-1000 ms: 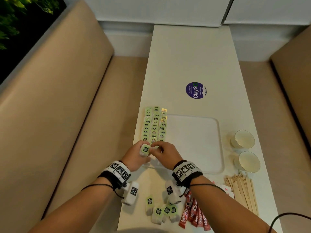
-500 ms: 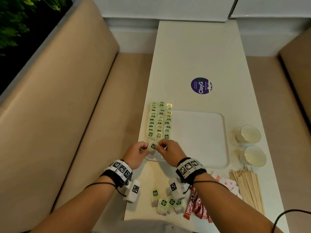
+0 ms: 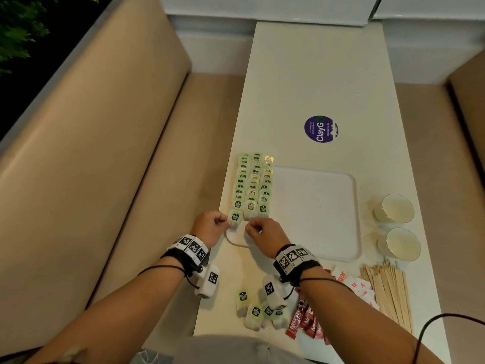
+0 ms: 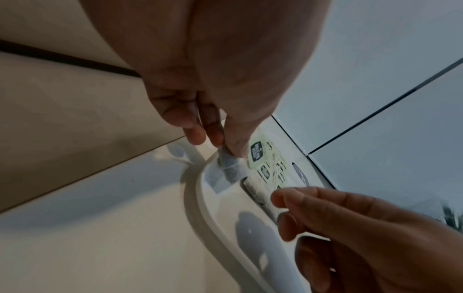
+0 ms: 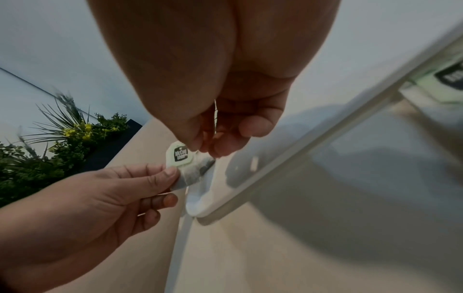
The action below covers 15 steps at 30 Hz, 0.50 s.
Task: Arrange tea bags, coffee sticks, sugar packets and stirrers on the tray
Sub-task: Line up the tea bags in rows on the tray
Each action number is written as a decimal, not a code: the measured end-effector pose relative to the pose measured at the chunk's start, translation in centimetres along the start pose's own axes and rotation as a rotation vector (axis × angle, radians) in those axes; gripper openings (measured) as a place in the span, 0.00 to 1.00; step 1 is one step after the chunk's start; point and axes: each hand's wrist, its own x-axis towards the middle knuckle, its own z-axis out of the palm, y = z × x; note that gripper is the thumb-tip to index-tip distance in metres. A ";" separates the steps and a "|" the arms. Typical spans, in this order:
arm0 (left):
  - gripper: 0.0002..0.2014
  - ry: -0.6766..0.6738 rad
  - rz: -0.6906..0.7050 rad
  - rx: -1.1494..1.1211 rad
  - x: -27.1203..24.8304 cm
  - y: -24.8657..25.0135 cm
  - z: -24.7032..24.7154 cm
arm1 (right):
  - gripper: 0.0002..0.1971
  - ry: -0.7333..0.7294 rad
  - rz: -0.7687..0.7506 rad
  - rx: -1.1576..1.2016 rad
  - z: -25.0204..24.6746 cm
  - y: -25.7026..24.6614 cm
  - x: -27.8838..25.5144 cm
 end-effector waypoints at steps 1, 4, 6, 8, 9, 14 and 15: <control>0.04 0.009 -0.013 0.008 0.3 0.1 0.0 | 0.09 0.000 0.011 -0.004 -0.2 0.3 -0.1; 0.04 0.012 -0.037 0.045 1.1 0.4 0.3 | 0.08 -0.004 0.040 -0.027 -0.5 1.2 -0.3; 0.04 0.014 -0.057 0.055 1.6 0.6 0.5 | 0.08 0.000 0.055 -0.030 -0.7 1.8 -0.7; 0.05 0.025 -0.085 0.054 1.8 0.7 0.7 | 0.09 0.003 0.062 -0.036 -0.8 2.4 -1.2; 0.05 0.032 -0.095 0.051 1.8 0.7 0.7 | 0.09 0.004 0.063 -0.040 -0.9 2.6 -1.4; 0.07 0.049 -0.116 0.037 1.9 0.9 0.7 | 0.08 0.009 0.070 -0.012 -0.9 3.5 -2.1; 0.07 0.050 -0.116 0.044 1.9 0.9 0.7 | 0.08 0.013 0.069 -0.009 -0.9 3.7 -2.2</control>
